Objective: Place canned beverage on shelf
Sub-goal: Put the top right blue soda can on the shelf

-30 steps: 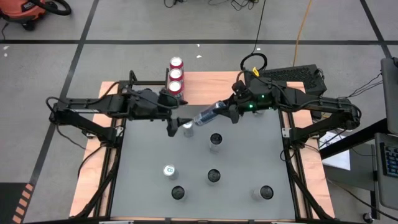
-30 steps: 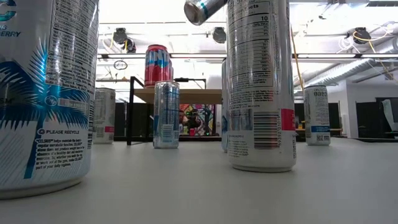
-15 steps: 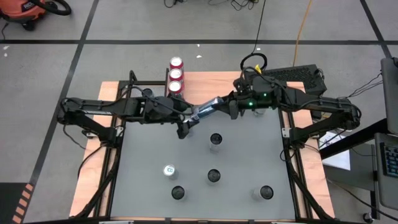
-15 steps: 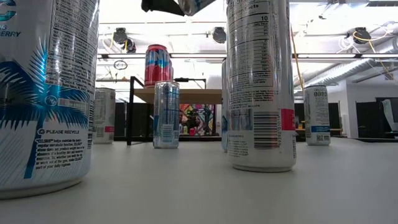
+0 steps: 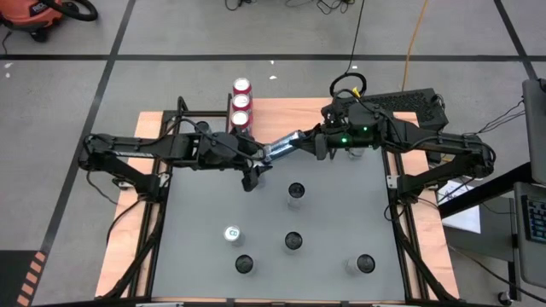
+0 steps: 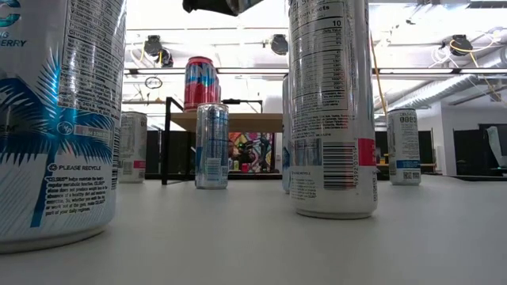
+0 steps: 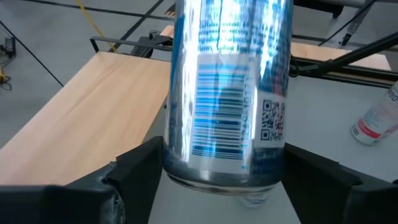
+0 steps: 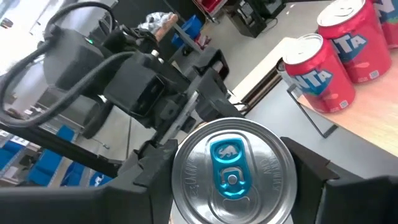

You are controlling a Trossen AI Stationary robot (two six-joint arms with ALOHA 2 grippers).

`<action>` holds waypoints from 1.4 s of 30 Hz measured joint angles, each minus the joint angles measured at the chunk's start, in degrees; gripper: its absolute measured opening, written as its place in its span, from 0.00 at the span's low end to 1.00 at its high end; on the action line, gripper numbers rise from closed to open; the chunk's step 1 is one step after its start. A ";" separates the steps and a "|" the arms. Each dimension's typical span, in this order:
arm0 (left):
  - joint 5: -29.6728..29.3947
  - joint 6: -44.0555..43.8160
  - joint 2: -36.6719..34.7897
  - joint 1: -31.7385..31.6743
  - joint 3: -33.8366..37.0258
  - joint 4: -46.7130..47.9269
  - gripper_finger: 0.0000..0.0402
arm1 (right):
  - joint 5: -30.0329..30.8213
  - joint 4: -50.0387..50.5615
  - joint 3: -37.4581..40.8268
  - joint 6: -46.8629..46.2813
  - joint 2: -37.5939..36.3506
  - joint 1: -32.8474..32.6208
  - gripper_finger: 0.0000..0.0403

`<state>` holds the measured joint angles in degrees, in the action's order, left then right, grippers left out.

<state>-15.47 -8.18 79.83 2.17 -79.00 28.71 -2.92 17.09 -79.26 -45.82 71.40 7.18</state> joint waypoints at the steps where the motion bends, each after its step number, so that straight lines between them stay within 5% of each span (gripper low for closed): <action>1: 0.14 -0.07 0.00 0.00 0.00 0.00 0.74 | -0.04 -0.01 0.00 0.00 0.00 0.00 0.49; 18: 1.82 -0.41 0.00 0.20 0.00 -2.01 0.55 | -0.18 0.26 0.00 -0.42 0.00 0.00 0.49; 25: 1.83 -0.46 0.00 0.20 0.02 -2.19 0.57 | -0.07 0.29 0.00 -0.15 -0.02 0.00 0.50; 42: 10.13 -8.62 -0.15 0.22 0.02 -2.84 0.57 | -0.26 0.34 -0.04 0.85 -0.22 0.00 0.77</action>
<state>-5.33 -16.79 79.68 2.39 -78.98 25.87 -3.18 17.43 -79.31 -44.97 71.17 7.18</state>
